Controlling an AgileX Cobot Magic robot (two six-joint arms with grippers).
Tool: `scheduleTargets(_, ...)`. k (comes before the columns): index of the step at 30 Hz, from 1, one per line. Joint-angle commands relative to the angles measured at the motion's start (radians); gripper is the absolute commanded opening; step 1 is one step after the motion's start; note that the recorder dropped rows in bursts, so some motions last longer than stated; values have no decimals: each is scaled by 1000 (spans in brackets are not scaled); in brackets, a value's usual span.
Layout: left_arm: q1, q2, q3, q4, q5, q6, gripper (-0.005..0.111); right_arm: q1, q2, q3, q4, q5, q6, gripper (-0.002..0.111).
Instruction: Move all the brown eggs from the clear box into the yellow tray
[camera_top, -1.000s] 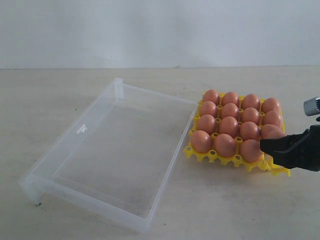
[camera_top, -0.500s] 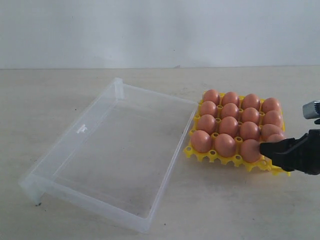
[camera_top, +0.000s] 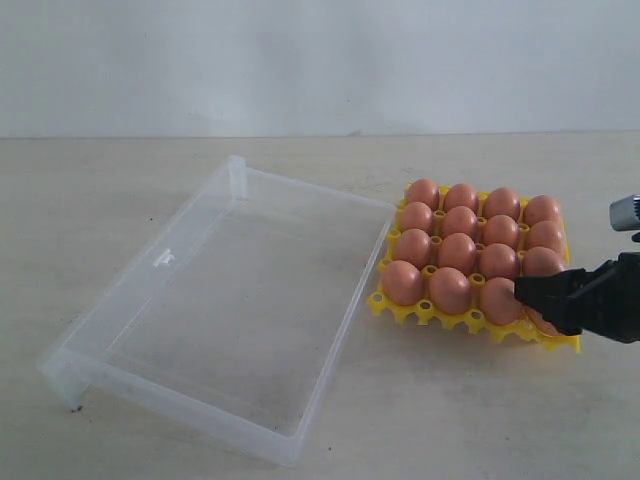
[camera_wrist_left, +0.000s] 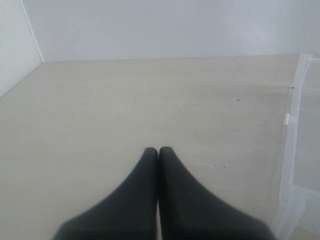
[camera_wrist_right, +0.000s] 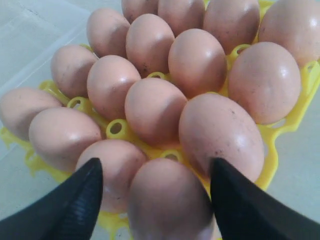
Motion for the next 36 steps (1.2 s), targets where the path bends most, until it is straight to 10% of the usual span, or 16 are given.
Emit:
scheduleTargets(1, -3, 3, -4, 4, -1, 2, -4, -6, 0, 2, 3, 3, -5, 62)
scheduleTargets(18, -3, 3, -4, 4, -1, 2, -4, -6, -18, 2, 54, -203, 24, 60)
scheduleTargets(23, -3, 3, -4, 4, -1, 2, -4, -6, -121, 2, 60, -240, 37, 2)
scheduleTargets(28, -3, 3, -4, 4, -1, 2, -4, -6, -305, 2, 70, -242, -21, -1)
scheduleTargets(36, -3, 3, -4, 4, -1, 2, -4, 62, -854, 2, -4, 406, -13, -1)
